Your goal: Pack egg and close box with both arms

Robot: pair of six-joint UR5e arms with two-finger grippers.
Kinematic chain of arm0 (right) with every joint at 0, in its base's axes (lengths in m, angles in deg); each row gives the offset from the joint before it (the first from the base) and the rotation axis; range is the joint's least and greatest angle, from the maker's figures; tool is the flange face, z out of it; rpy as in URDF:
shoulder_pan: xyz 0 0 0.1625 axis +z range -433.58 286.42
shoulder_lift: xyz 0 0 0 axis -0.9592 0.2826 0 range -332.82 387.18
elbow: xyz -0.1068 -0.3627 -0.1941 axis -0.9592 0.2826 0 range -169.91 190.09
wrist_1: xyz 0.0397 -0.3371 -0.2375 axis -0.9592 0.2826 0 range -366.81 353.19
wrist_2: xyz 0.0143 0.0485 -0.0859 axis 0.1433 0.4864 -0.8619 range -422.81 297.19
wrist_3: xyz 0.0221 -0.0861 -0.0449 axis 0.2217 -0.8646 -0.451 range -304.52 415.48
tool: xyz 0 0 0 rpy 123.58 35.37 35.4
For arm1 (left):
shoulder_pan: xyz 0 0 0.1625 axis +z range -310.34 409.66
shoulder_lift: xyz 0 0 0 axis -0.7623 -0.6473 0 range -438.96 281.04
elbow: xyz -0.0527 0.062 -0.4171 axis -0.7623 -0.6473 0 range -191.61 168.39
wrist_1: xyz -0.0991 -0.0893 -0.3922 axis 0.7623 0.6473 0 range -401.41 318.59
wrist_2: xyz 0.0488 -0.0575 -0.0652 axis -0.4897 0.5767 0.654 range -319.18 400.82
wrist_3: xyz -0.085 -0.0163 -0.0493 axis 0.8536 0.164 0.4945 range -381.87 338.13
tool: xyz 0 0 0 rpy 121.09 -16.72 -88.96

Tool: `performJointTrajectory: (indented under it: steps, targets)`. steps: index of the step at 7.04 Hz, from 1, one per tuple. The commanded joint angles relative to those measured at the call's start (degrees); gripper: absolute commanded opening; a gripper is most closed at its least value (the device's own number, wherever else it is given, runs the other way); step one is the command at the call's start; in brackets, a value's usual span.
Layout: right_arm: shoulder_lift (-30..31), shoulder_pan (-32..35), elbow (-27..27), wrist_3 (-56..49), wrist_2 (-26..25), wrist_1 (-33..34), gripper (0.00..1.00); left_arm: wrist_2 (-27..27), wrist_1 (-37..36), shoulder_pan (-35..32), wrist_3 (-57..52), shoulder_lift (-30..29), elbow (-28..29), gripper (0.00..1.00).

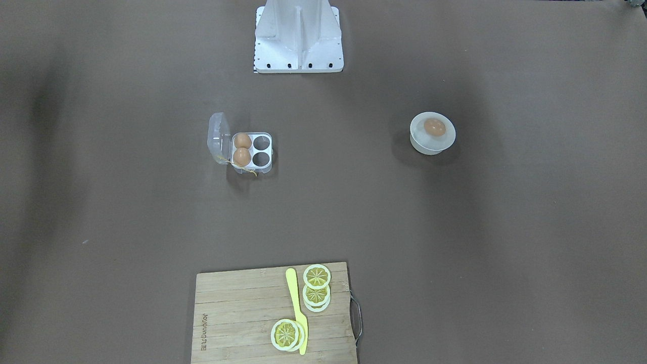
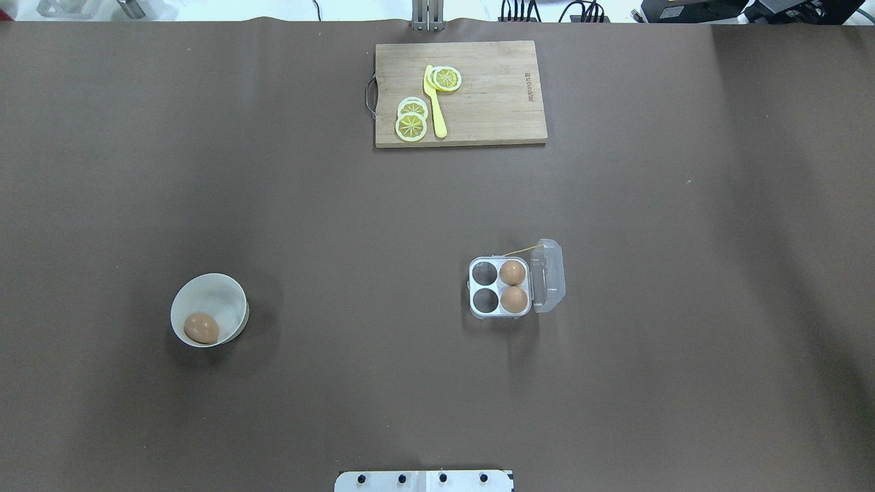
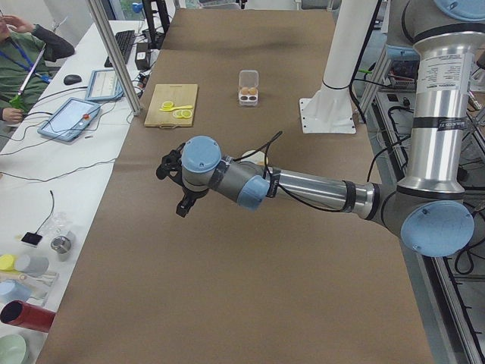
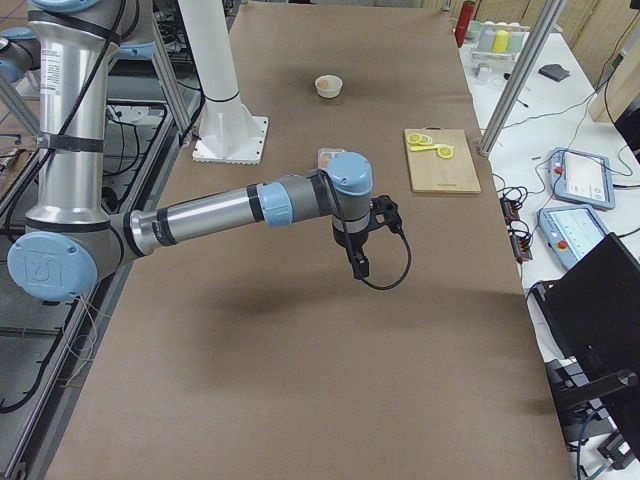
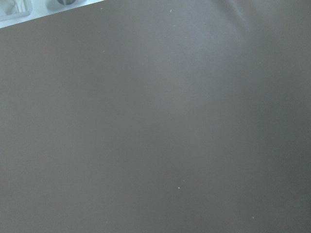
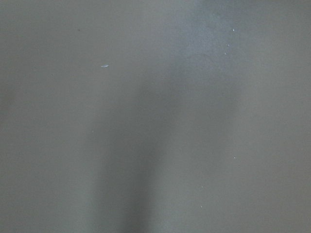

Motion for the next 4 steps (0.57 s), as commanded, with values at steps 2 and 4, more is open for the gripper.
performJointTrajectory:
  steps: [2, 4]
  targets:
    - [-2.62, -5.14, 0.12, 4.19, -0.28, -3.38, 1.00, -0.20, 1.85, 10.84, 1.24, -0.09, -6.52, 0.98]
    - [-5.00, -8.22, -0.15, 10.71, -0.54, -3.47, 1.00, -4.39, 7.17, 18.75, 11.99, -0.26, -7.33, 0.98]
